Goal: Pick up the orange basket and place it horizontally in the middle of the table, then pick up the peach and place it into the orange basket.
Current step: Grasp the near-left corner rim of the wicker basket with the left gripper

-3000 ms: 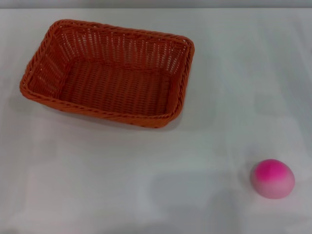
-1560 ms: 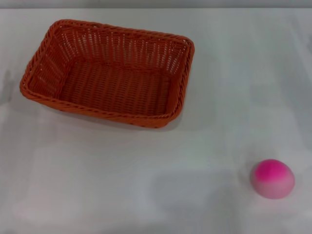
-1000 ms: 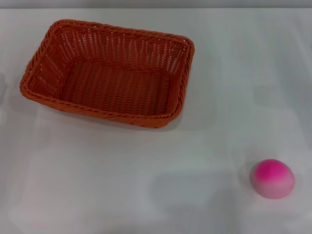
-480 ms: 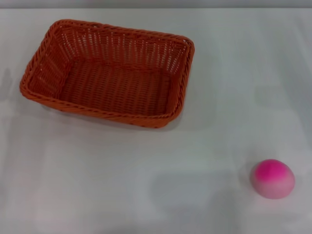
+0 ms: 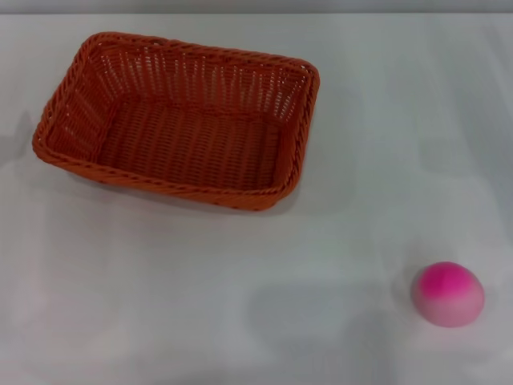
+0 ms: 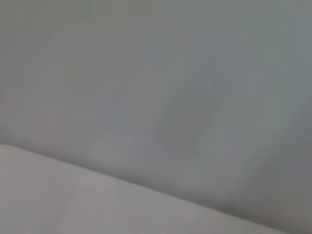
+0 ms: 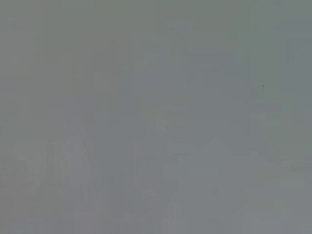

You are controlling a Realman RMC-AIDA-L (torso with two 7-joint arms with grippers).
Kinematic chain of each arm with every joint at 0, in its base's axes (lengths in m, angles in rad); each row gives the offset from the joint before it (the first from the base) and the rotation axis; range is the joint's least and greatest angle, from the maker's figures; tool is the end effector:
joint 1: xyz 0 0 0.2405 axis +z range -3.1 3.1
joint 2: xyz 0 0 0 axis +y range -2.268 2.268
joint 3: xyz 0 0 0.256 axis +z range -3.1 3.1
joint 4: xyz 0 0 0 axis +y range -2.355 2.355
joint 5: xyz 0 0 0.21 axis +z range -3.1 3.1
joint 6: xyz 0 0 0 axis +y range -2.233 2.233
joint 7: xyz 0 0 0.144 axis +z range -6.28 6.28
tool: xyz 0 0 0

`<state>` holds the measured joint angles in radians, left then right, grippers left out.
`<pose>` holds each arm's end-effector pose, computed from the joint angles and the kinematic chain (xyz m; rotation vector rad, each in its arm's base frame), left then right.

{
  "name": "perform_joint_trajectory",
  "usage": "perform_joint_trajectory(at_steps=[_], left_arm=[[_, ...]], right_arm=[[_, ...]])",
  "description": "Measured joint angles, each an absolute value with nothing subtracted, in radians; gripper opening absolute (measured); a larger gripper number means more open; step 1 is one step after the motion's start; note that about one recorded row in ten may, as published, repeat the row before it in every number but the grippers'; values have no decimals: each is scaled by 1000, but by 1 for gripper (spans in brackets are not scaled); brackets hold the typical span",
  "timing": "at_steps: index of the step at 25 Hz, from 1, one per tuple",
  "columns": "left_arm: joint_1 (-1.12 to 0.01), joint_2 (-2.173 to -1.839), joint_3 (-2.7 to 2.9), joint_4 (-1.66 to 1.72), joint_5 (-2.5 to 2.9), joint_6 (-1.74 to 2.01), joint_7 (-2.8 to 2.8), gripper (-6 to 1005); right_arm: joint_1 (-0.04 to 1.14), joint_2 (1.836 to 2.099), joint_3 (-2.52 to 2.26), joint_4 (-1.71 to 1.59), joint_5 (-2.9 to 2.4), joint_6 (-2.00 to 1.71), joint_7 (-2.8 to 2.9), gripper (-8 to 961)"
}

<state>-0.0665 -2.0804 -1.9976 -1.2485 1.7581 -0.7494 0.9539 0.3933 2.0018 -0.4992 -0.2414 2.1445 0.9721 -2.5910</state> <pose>-0.3211 0.3290 0.0879 -1.7435 -1.2005 -0.6202 0.4076 0.3327 0.0840 -1.4701 0.6998 0.5382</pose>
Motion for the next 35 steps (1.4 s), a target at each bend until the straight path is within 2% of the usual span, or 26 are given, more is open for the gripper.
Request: perform_joint_trajectory(at_steps=[7,15,18,20,21,22,28,35], left_arm=[[-119,-2078,-2102,-1401,2043,-964,616,545],[-287,-2066,-2296,-1453,2312,-1252,433,545],[-345,-2047,-2345,-1454,2369,-1329,392,545],[-405,-2014,-2351,-1455,2423,-1371,352,545],[-405,-2014,-2351,-1455,2423,-1371,352,545],[-438,-2000,-2355,-1454,2458,-1392,338,545],[-561,-1963,-2378,-1442,2593,-1478,308,544],[-707,-1936,-2377,-1387,2721,-1571,303,544]], right_arm=[[392,2000,-523,-272,2144,953,-2550,857],[400,2001,-538,-294,2141,933,-2546,857],[402,2001,-544,-299,2141,922,-2546,857],[402,1999,-545,-300,2141,918,-2546,857],[402,1999,-545,-300,2141,918,-2546,857],[402,1998,-545,-303,2141,917,-2546,857],[402,2002,-568,-338,2141,888,-2532,857],[416,2003,-603,-360,2140,841,-2517,857]])
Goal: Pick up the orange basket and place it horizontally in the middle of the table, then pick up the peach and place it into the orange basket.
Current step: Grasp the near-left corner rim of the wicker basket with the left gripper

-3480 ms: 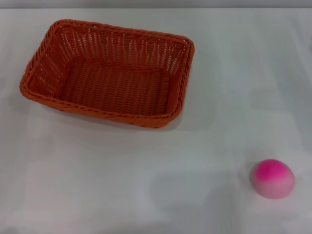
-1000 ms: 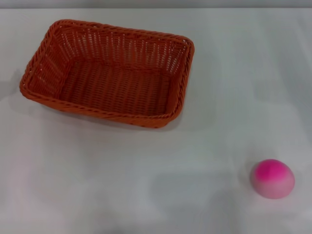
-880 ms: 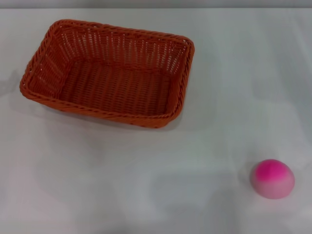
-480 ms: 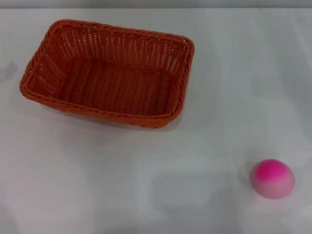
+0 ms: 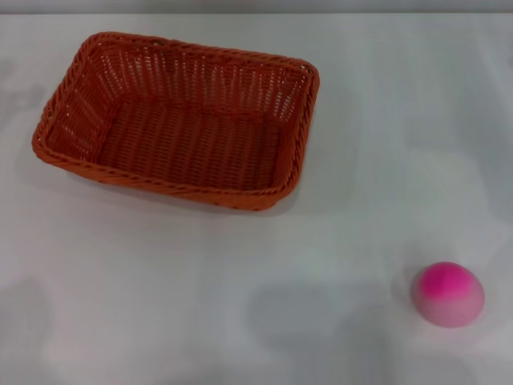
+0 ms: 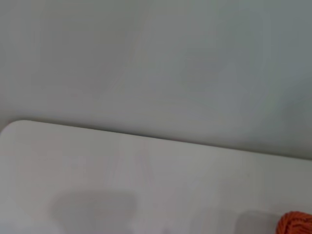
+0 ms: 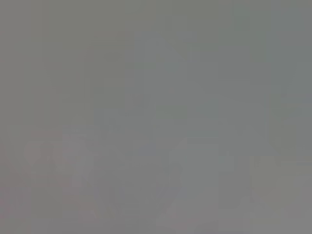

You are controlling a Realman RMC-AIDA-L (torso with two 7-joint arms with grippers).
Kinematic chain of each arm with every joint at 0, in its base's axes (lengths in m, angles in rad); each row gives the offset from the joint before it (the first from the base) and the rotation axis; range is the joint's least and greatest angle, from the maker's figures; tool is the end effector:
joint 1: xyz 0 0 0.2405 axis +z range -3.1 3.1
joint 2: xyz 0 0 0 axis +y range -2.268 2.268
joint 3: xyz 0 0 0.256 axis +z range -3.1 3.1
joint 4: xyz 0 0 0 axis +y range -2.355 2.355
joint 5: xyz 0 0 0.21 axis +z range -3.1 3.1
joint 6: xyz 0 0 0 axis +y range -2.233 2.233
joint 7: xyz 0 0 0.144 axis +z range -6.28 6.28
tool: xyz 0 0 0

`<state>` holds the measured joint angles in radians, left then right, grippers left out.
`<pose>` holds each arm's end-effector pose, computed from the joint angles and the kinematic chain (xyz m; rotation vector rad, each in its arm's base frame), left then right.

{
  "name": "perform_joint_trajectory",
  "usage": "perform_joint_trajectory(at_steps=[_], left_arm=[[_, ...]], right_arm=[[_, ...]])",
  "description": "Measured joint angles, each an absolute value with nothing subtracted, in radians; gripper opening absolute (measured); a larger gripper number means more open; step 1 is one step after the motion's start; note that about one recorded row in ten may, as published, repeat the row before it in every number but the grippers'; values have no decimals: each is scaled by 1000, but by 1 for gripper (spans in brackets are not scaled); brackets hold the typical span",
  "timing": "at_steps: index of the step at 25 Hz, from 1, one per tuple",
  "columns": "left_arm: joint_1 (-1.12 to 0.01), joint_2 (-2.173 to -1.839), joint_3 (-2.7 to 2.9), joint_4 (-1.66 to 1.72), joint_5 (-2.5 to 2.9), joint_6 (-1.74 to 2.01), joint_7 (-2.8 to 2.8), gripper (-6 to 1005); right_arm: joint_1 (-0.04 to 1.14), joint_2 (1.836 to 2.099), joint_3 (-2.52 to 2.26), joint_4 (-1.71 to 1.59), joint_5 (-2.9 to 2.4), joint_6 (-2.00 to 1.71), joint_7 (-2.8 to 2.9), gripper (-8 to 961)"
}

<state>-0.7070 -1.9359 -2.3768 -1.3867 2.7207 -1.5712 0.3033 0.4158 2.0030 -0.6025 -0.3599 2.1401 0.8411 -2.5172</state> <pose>-0.2159 0.4064 0.1741 -1.8703 -1.4112 -0.0344 0.3980 0.3574 0.0965 -1.5146 0.6812 0.4787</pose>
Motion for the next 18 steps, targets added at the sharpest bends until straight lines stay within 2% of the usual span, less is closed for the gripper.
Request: perform_joint_trajectory(at_steps=[7,18], left_arm=[[-799,-1923,-2365,-1315,2753,-1630,317,545],[-893,-1930,-2339,-1157,2751,-1624,359,547]], right_arm=[[437,2005,-622,-361,2132,813,-2517,858],[440,2005,-626,-361,2132,790,-2517,858]])
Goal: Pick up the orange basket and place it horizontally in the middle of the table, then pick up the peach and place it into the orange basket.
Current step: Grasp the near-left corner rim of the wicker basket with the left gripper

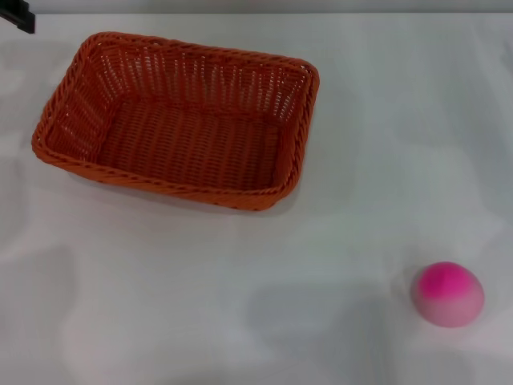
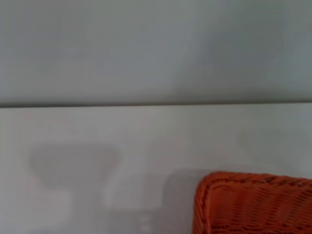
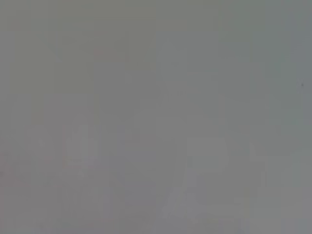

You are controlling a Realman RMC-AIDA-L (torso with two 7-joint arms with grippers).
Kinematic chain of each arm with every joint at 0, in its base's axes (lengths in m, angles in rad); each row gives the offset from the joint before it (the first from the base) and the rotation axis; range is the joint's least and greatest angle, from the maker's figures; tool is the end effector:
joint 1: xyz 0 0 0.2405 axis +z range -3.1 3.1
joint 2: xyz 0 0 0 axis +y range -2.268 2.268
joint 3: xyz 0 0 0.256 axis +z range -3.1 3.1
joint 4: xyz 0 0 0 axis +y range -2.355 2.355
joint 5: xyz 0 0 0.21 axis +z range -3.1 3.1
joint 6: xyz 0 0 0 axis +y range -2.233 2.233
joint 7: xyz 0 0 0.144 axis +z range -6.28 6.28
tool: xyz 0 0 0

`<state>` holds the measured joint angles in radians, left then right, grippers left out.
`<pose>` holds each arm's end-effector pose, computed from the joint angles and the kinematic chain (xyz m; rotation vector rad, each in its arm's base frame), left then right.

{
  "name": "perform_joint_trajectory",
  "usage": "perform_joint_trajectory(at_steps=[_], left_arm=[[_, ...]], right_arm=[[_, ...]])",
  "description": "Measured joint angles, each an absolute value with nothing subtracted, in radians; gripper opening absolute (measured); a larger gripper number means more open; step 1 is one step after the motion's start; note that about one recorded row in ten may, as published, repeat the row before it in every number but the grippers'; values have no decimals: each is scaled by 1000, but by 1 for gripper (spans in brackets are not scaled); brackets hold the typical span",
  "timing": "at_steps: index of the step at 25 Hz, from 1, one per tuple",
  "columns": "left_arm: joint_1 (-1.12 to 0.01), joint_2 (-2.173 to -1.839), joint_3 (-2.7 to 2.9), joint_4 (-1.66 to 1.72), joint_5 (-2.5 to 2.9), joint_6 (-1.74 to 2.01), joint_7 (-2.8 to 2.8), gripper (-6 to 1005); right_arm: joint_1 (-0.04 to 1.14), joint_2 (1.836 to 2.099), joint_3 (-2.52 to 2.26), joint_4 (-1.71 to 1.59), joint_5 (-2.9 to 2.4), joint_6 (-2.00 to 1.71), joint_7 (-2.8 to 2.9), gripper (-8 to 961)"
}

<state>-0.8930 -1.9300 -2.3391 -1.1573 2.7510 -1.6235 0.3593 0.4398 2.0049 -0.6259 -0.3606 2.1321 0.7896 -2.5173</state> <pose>-0.1775 0.4325 0.1281 -2.1034 -1.4130 0.1206 0.3939 0.3670 0.0906 -1.5403 0.6908 0.4452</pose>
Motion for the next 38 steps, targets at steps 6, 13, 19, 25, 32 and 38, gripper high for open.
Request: perform_joint_trajectory(at_steps=[6,13,19,25,32,38], left_arm=[[-904,-1937,-2338,-1101,2734,-1626,376,552],[-898,-1947,-2338,-1066,2723,-1633,396,559],[-891,-1937,-2340,-1022,2730,-1634,395,682],[-879,-1934,-2338,-1011,2738,-1623,400,786],[-869,-1936,-2338,-1001,2756,-1574,405,782],[-871,-1935,-2338,-989,2760,-1520,422,777]], right_arm=[[441,2005,-626,-360,2132,790,-2516,858],[440,2001,-626,-361,2132,790,-2494,858],[435,2002,-626,-372,2132,790,-2493,858],[434,2002,-636,-375,2132,790,-2473,858],[432,2001,-637,-376,2132,790,-2467,858],[432,2002,-638,-376,2132,791,-2467,858]])
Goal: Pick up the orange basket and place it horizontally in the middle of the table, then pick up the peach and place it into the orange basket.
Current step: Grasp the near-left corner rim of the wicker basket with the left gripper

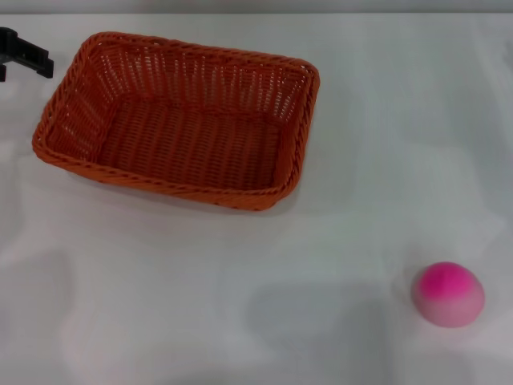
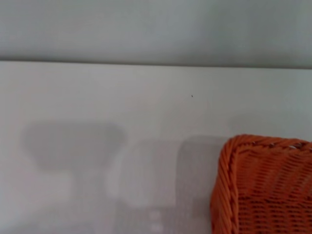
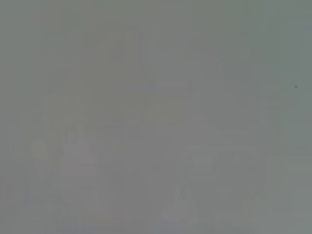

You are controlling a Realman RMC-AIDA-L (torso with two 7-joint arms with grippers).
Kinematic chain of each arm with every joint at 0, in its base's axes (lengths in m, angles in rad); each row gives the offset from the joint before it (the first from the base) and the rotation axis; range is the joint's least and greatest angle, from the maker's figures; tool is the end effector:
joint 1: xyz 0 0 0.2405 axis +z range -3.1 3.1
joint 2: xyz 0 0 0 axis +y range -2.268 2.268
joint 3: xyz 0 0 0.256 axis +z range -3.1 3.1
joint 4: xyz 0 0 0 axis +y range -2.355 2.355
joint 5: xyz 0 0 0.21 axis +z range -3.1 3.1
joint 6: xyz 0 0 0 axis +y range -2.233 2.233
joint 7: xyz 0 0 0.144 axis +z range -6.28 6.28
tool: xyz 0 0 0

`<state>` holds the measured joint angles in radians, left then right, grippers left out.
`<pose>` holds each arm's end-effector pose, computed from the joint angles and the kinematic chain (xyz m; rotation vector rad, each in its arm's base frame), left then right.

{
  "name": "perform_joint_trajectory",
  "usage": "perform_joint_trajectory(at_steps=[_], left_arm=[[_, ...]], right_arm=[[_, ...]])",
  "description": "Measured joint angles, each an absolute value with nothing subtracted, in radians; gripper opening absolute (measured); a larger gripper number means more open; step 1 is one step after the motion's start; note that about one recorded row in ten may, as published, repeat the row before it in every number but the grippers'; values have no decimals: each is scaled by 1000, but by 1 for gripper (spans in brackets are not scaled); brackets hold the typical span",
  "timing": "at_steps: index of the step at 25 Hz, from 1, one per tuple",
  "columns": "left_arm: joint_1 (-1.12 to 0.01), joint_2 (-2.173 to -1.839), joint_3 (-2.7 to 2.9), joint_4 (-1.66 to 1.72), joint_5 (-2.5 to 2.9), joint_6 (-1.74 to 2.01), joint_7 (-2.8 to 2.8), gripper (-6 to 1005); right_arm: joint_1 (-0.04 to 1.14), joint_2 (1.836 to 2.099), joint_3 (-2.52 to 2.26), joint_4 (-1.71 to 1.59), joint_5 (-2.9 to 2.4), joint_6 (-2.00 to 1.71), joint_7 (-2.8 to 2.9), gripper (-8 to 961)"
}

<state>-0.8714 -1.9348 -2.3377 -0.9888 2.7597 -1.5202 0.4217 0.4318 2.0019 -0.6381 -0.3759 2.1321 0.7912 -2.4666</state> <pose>-0.2132 0.4322 0.1012 -2.1132 -1.4735 0.1772 0.3940 0.3664 0.0944 -1.5308 0.7130 0.4750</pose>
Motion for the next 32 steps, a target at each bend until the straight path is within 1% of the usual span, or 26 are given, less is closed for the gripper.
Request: perform_joint_trajectory(at_steps=[5,8,17,25,32], left_arm=[[-904,-1932,-2338,-925,2802,-1475,422,778],[-948,-1926,-2336,-841,2831,-1426,425,777],[-985,-1924,-2335,-794,2832,-1362,437,775],[-1027,-1935,-2312,-727,2828,-1339,450,774],[-1019,-1945,-2310,-722,2826,-1344,445,774]], right_arm=[[431,2002,-638,-376,2132,791,-2467,858],[432,2002,-638,-376,2132,791,-2467,858],[432,2002,-638,-376,2131,791,-2467,857],[432,2003,-638,-376,2131,790,-2467,857],[431,2001,-638,-376,2131,790,-2468,857]])
